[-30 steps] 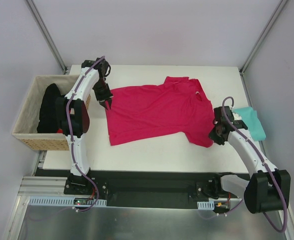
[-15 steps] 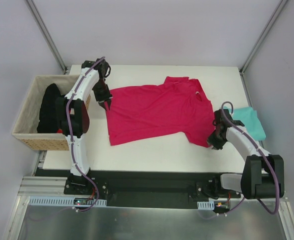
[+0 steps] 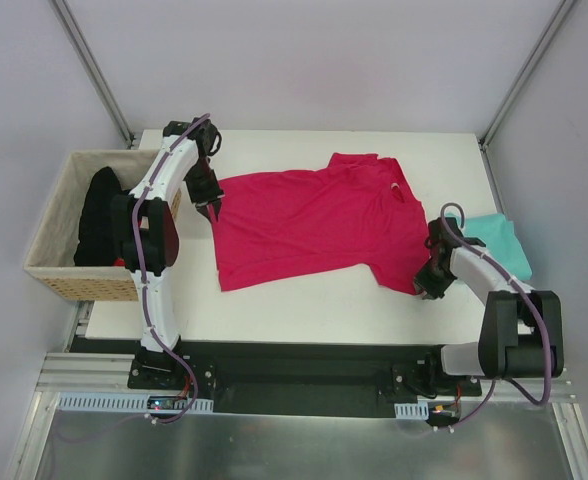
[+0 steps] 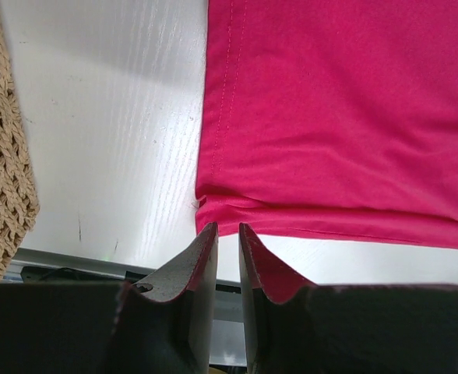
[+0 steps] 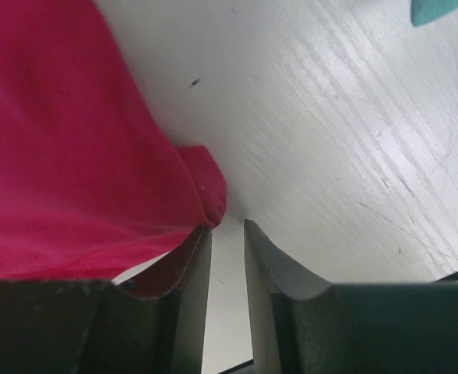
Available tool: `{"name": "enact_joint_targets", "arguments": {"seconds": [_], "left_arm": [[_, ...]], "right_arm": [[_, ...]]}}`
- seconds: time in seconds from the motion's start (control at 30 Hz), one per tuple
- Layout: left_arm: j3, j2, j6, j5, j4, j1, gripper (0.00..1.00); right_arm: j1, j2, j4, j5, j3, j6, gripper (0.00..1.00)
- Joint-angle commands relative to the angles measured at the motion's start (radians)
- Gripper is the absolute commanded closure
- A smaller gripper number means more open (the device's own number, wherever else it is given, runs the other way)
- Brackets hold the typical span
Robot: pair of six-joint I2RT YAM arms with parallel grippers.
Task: Fold and stack the t-shirts
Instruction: Flatten out the tshirt
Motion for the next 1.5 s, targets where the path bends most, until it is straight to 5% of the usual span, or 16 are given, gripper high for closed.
{"name": "enact_joint_targets", "arguments": {"seconds": [0.0,0.17,0.37,0.87,1.33,1.47], "left_arm": [[0.006,-0.054,-0.003,-0.026,-0.046,-0.004,0.83],[0.018,-0.045,-0.009,-0.024,-0.051,0.001,0.83],[0.041,-0.028,-0.012,-0.018,-0.057,0.001,0.83],[0.038,-0.042,0.011,0.003,-0.031,0.001,0.83],[-0.077,-0.131,0.005,-0.027,0.005,0.002,0.83],[-0.117,-0.149,-0.003,-0.013,0.023,0.002,0.83]], "right_arm": [[-0.012,0.049,0.024,-0.017,0.060,-0.026,0.73],[-0.015,0.079,0.034,-0.028,0.076,-0.035,0.76],[-0.020,0.092,0.033,-0.031,0.096,-0.040,0.99],[0.069,-0.072,-0.105,0.056,0.224,-0.003,0.99],[0.098,-0.066,-0.125,0.067,0.228,0.006,0.99],[0.098,-0.026,-0.125,0.104,0.270,-0.029,0.83]]}}
